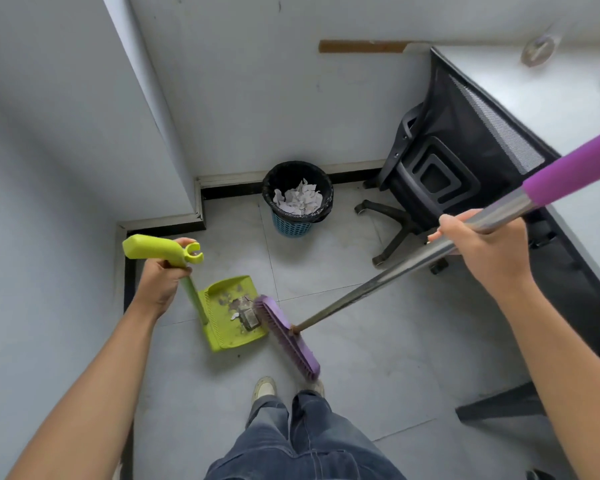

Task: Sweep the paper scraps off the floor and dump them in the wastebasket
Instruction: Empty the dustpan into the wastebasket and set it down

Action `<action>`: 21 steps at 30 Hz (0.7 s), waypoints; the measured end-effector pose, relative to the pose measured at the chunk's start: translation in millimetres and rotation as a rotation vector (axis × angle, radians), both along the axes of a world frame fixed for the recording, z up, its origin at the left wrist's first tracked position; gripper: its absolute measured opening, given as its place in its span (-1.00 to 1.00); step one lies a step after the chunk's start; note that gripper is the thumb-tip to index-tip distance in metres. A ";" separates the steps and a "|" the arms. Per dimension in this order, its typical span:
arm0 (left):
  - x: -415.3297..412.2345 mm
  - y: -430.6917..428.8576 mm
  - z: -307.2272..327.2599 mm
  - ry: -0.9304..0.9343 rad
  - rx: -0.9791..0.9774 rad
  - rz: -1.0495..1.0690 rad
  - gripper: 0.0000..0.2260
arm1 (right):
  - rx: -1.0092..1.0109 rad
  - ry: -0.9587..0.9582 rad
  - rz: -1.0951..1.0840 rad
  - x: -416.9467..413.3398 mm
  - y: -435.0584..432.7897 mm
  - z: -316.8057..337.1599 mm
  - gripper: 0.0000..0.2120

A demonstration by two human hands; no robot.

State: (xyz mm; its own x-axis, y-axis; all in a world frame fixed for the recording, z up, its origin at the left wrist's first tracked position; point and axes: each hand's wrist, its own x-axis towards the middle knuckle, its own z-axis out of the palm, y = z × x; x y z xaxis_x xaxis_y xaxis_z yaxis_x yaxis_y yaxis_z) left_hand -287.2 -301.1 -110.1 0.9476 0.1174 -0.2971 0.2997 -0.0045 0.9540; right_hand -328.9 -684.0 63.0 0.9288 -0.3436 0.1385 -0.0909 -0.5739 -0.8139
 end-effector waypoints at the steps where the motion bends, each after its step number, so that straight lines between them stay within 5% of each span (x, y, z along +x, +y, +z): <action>1: 4.7 -1.5 8.7 -0.024 -0.003 0.002 -0.42 | -0.022 -0.016 -0.021 -0.5 -5.3 2.8 -0.76; 10: 61.1 -29.8 142.3 -0.417 -0.063 -0.202 -0.52 | -0.182 0.131 -0.046 7.0 -36.8 -34.4 -0.66; 15: 118.0 -99.5 230.4 -0.739 -0.021 -0.118 -0.84 | -0.230 0.315 -0.020 24.7 -57.6 -58.8 -0.62; 21: 181.4 -202.9 288.1 -0.948 0.105 -0.109 -0.75 | -0.236 0.341 0.017 62.1 -96.1 -54.8 -0.54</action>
